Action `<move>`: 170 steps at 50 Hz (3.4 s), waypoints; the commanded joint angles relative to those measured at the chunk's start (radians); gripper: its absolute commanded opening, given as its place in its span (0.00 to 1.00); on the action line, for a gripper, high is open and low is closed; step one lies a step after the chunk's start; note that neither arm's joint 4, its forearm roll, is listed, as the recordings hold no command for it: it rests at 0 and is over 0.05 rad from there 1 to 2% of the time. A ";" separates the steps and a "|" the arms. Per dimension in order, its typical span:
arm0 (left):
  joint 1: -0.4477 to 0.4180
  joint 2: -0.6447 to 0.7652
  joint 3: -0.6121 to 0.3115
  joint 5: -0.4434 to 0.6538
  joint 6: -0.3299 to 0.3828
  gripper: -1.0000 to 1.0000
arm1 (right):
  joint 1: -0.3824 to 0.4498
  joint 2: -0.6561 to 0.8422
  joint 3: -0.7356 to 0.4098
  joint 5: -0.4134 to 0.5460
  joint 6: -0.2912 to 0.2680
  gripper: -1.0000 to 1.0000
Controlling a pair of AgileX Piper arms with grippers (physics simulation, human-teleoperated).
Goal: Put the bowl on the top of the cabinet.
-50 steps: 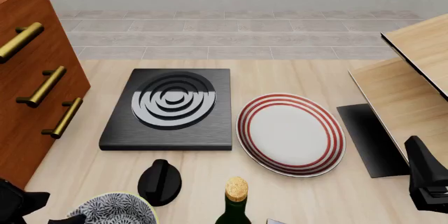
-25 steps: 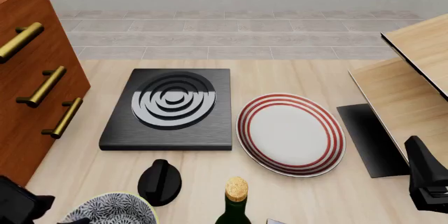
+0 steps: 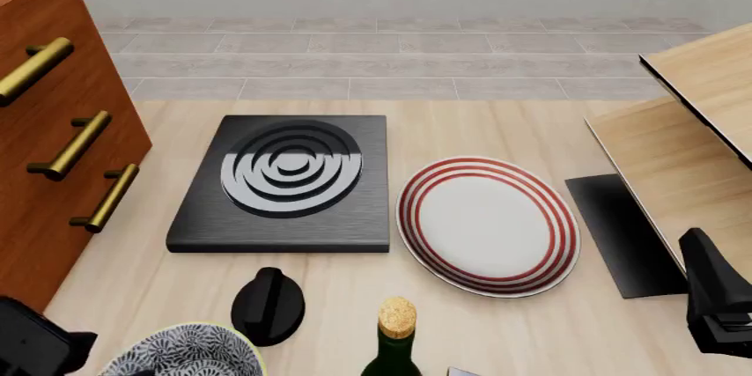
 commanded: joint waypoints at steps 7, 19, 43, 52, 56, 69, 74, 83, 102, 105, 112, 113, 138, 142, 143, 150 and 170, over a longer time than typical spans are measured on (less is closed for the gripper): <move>0.007 0.008 0.026 -0.024 0.017 1.00 | 0.000 0.000 0.000 0.000 0.000 1.00; 0.012 0.019 0.041 -0.043 0.024 1.00 | 0.000 0.000 0.000 0.000 0.000 1.00; 0.026 0.064 0.086 -0.117 0.056 1.00 | 0.000 0.000 0.000 0.000 0.000 1.00; 0.047 0.106 0.113 -0.179 0.075 1.00 | 0.000 0.000 0.000 0.000 0.000 1.00; 0.054 0.124 0.118 -0.200 0.082 1.00 | 0.000 0.000 0.000 0.000 0.000 1.00; 0.048 0.017 0.060 -0.105 0.075 0.00 | 0.000 0.000 0.000 0.000 0.000 1.00; 0.096 0.031 0.013 -0.143 0.095 0.00 | 0.000 0.000 0.000 0.000 0.000 1.00; 0.120 0.006 -0.061 -0.109 0.095 0.00 | 0.000 0.000 0.000 0.000 0.000 1.00; 0.135 -0.009 -0.279 -0.027 -0.013 0.00 | 0.000 0.000 0.000 0.000 0.000 1.00; 0.145 -0.003 -0.329 -0.023 -0.028 0.00 | 0.000 0.000 0.000 0.000 0.000 1.00; 0.160 0.003 -0.387 -0.026 -0.048 0.00 | 0.000 0.000 0.000 0.000 0.000 1.00; 0.163 0.000 -0.399 -0.028 -0.047 0.00 | 0.000 0.000 0.000 0.000 0.000 1.00; 0.219 0.022 -0.652 0.001 -0.133 0.00 | 0.000 0.000 0.000 0.000 0.000 1.00; 0.253 0.043 -0.695 -0.018 -0.159 0.00 | 0.000 0.000 0.000 0.000 0.000 1.00; 0.256 0.046 -0.698 -0.019 -0.166 0.00 | 0.000 0.000 0.000 0.000 0.000 1.00; 0.356 0.090 -0.708 -0.082 -0.222 0.00 | 0.000 0.000 0.000 0.000 0.000 1.00; 0.507 0.132 -0.778 -0.147 -0.412 0.00 | 0.000 0.000 0.000 0.000 0.000 1.00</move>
